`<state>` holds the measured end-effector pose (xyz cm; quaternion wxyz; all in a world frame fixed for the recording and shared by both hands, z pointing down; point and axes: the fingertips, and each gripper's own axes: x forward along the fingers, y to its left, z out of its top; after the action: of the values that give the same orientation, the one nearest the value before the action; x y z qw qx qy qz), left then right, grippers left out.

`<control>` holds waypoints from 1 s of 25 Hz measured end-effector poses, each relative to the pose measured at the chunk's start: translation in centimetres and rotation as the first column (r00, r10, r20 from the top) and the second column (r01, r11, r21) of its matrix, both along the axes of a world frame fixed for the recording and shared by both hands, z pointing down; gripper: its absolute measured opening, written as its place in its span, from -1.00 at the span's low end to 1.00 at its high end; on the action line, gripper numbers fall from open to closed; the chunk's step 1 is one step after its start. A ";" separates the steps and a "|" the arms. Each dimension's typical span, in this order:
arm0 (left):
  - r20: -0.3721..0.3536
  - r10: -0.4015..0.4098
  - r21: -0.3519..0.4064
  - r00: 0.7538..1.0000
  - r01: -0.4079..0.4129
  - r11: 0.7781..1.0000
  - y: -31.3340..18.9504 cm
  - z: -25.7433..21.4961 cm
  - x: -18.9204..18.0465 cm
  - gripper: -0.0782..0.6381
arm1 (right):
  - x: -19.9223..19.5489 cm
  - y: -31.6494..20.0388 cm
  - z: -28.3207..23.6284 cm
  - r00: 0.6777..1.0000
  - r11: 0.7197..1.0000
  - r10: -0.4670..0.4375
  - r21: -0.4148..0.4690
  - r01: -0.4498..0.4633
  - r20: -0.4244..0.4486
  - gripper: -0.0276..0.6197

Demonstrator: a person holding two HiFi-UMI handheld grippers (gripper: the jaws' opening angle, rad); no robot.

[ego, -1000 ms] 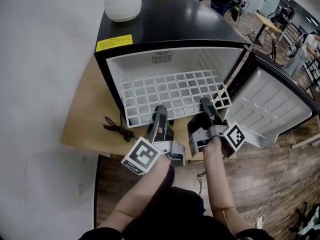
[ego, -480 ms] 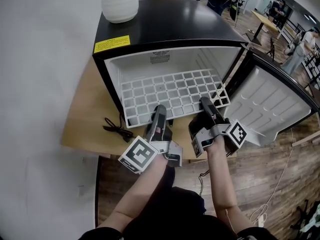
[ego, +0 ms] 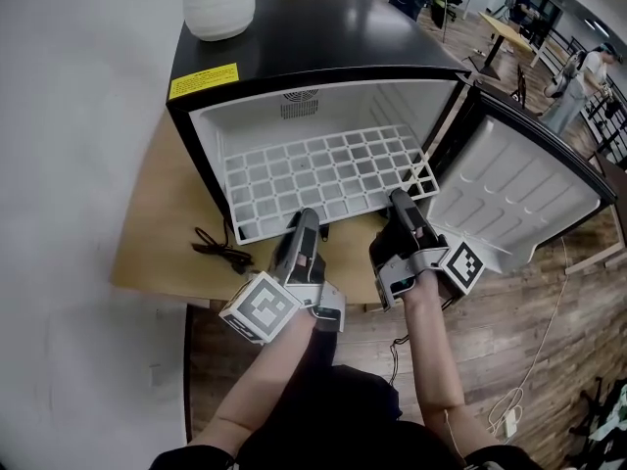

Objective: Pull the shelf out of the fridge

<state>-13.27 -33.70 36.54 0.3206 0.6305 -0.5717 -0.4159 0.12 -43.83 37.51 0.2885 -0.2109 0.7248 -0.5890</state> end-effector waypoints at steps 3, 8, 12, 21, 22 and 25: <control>0.016 0.036 0.001 0.999 -0.036 0.999 0.6 0.2 0.8 -0.57 | 0.4 0.8 0.1 1.000 1.000 0.006 0.019 -0.005 -0.021 -0.71; 0.097 0.086 -0.011 0.992 -0.085 0.996 1.5 0.7 1.9 -0.55 | 1.2 2.0 0.2 0.996 0.997 0.018 0.073 -0.011 -0.088 -0.67; 0.239 0.140 -0.050 0.961 -0.132 0.990 1.7 1.6 3.0 -0.55 | 1.8 3.1 0.3 0.989 0.992 0.022 0.125 -0.003 -0.146 -0.64; 0.624 0.163 -0.095 0.764 -0.132 0.987 2.1 1.6 4.4 -0.55 | 2.9 4.6 -0.2 0.870 0.929 0.188 0.369 -0.007 -0.456 -0.64; 0.661 0.162 -0.098 0.732 -0.130 0.987 2.1 1.6 4.6 -0.55 | 3.1 4.8 -0.1 0.844 0.917 0.217 0.398 -0.005 -0.490 -0.64; 0.723 0.158 -0.097 0.672 -0.128 0.987 2.2 1.8 5.1 -0.55 | 3.2 5.4 -0.2 0.772 0.868 0.304 0.496 0.016 -0.558 -0.68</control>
<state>-8.20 -31.52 38.38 0.1107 0.7801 -0.6086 -0.0937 3.28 -38.45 37.26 0.1226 -0.3719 0.8807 -0.2665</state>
